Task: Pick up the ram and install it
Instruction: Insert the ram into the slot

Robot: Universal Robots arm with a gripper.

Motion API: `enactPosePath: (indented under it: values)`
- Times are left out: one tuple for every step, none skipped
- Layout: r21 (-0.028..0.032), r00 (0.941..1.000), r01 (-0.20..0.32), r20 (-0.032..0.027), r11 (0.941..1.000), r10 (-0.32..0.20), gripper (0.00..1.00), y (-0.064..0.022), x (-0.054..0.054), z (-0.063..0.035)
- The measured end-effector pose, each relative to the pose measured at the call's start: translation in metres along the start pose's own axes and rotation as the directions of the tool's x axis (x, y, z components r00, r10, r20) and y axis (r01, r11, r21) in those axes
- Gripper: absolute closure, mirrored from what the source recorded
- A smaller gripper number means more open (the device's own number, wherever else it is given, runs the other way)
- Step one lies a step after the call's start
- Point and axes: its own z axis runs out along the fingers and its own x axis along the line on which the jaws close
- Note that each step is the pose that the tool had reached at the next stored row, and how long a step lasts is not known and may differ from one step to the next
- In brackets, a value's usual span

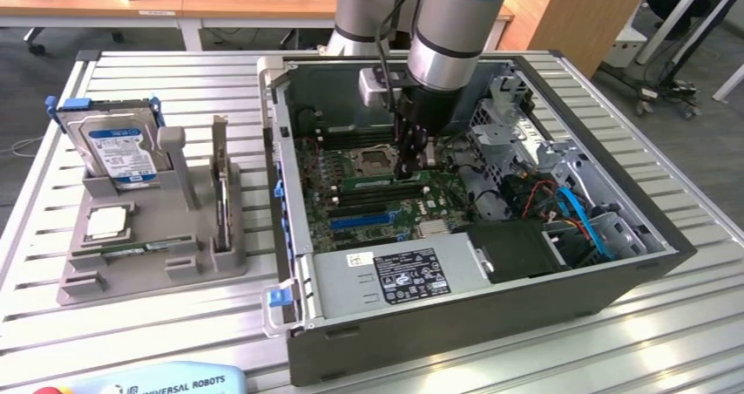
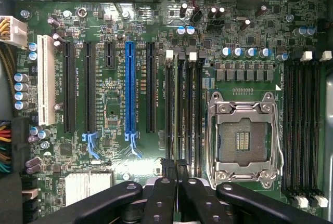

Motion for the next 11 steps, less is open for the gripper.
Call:
enactPosePath:
  values:
    - [-0.0007,1.0,0.0,0.0,1.0,0.0,0.89,0.0,0.0,0.0]
    - [-0.0016,1.0,0.0,0.0,1.0,0.0,0.89,-0.0002,0.0,0.0]
    - [-0.0027,1.0,0.0,0.0,1.0,0.0,0.89,-0.0003,0.0,0.0]
    - [-0.0037,1.0,0.0,0.0,1.0,0.0,0.89,-0.0005,0.0,0.0]
    - [-0.0045,1.0,0.0,0.0,1.0,0.0,0.89,-0.0006,0.0,0.0]
    - [-0.0058,1.0,0.0,-0.0001,1.0,0.0,0.89,-0.0008,0.0,0.0]
    - [-0.0062,1.0,0.0,0.0,1.0,0.0,0.89,-0.0008,0.0,0.0]
    - [-0.0063,1.0,0.0,-0.0001,1.0,0.0,0.89,-0.0008,0.0,0.0]
    - [-0.0062,1.0,0.0,-0.0001,1.0,0.0,0.89,-0.0008,0.0,0.0]
    - [-0.0063,1.0,0.0,-0.0001,1.0,0.0,0.89,-0.0008,0.0,0.0]
    - [-0.0063,1.0,0.001,-0.0001,1.0,-0.001,0.89,-0.0009,0.0,0.0]
